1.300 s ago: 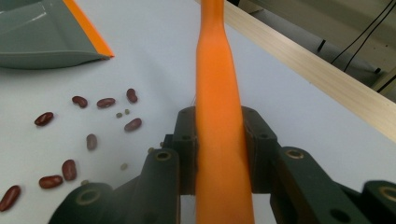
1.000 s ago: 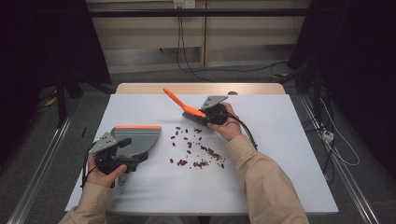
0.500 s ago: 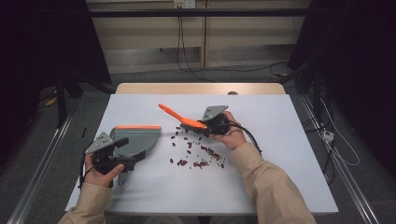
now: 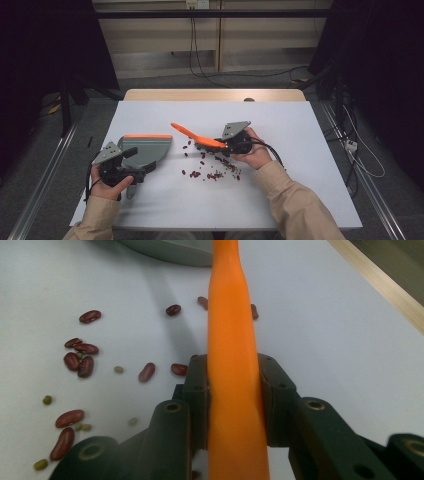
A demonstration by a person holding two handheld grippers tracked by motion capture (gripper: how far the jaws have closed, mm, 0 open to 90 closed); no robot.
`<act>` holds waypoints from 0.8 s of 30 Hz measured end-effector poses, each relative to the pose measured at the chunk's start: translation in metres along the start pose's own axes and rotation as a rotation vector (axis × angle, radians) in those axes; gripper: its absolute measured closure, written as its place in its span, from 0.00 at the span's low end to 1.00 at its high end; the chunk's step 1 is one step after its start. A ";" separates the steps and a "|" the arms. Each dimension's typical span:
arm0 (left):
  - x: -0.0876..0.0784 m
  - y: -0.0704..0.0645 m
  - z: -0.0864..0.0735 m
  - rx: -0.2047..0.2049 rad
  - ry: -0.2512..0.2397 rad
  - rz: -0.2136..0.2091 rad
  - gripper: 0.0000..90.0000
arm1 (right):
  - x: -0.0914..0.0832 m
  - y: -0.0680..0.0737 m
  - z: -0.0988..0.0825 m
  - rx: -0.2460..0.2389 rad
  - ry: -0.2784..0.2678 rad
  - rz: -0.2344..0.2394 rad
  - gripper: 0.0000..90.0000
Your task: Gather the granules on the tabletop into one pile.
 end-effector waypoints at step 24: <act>0.002 -0.001 0.000 0.005 0.007 0.003 0.07 | -0.028 0.010 0.000 0.027 -0.043 -0.005 0.79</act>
Point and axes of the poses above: each handheld gripper's, and its own axes: x roughly forward along the jaws, z roughly out of its top, y roughly to its left, the point moved 4 cm from there along x, roughly forward along the jaws, and after that the axes turned 2 degrees about y, right-handed, at the moved point
